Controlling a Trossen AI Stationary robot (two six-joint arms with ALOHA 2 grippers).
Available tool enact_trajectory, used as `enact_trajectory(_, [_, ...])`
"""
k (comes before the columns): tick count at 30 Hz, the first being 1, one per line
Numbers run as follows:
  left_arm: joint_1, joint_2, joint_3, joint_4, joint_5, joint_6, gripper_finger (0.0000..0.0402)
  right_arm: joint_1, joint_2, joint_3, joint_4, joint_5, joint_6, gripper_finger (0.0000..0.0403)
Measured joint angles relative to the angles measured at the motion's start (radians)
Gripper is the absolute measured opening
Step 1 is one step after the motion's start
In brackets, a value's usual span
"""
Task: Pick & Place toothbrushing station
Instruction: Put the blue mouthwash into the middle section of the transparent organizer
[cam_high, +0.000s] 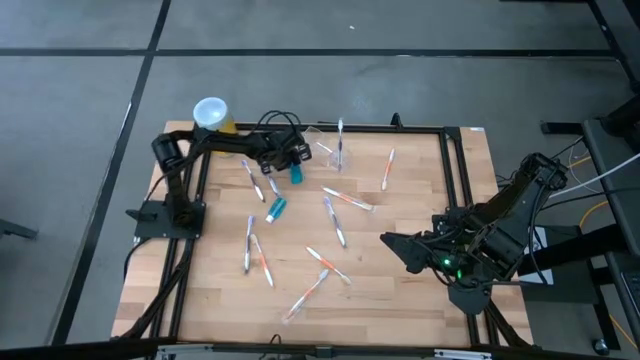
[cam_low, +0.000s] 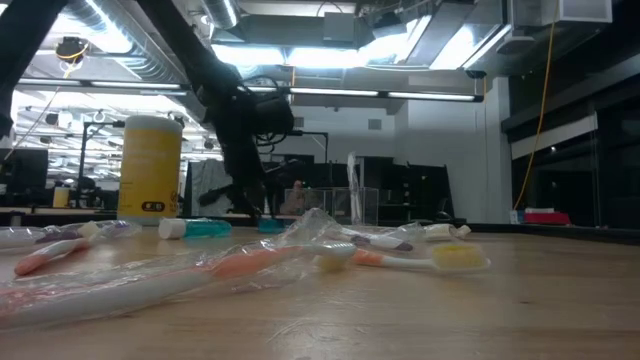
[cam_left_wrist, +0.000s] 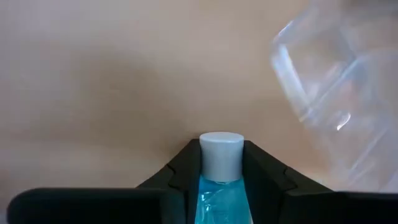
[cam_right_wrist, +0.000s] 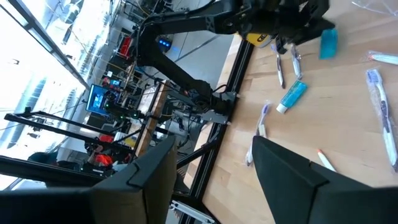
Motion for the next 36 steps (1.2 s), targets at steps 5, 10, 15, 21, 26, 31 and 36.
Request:
enact_trajectory(5, [-0.017, -0.169, 0.009, 0.051, -0.086, 0.029, 0.0089, 0.0, 0.0, 0.0, 0.001, 0.002, -0.009, 0.0213])
enact_trajectory(10, [-0.059, -0.303, 0.009, 0.153, -0.239, 0.138, 0.0089, 0.0, 0.001, 0.0, 0.001, 0.034, -0.023, 0.0213])
enact_trajectory(15, [-0.129, -0.327, 0.009, 0.446, -0.352, 0.475, 0.0089, -0.001, 0.001, 0.0, 0.001, 0.037, -0.044, 0.0213])
enact_trajectory(21, [-0.155, -0.241, 0.011, 0.579, -0.394, 0.603, 0.0089, -0.001, 0.001, 0.0, 0.02, 0.051, -0.051, 0.0213])
enact_trajectory(26, [-0.155, -0.149, 0.012, 0.707, -0.433, 0.707, 0.0089, -0.001, 0.001, 0.0, 0.057, 0.074, -0.112, 0.0213])
enact_trajectory(31, [-0.152, -0.072, 0.013, 0.785, -0.502, 0.69, 0.0089, -0.001, 0.001, 0.0, 0.091, 0.1, -0.157, 0.0213])
enact_trajectory(36, [-0.152, -0.022, 0.013, 0.798, -0.524, 0.689, 0.0089, -0.001, 0.001, 0.0, 0.186, 0.118, -0.275, 0.0213])
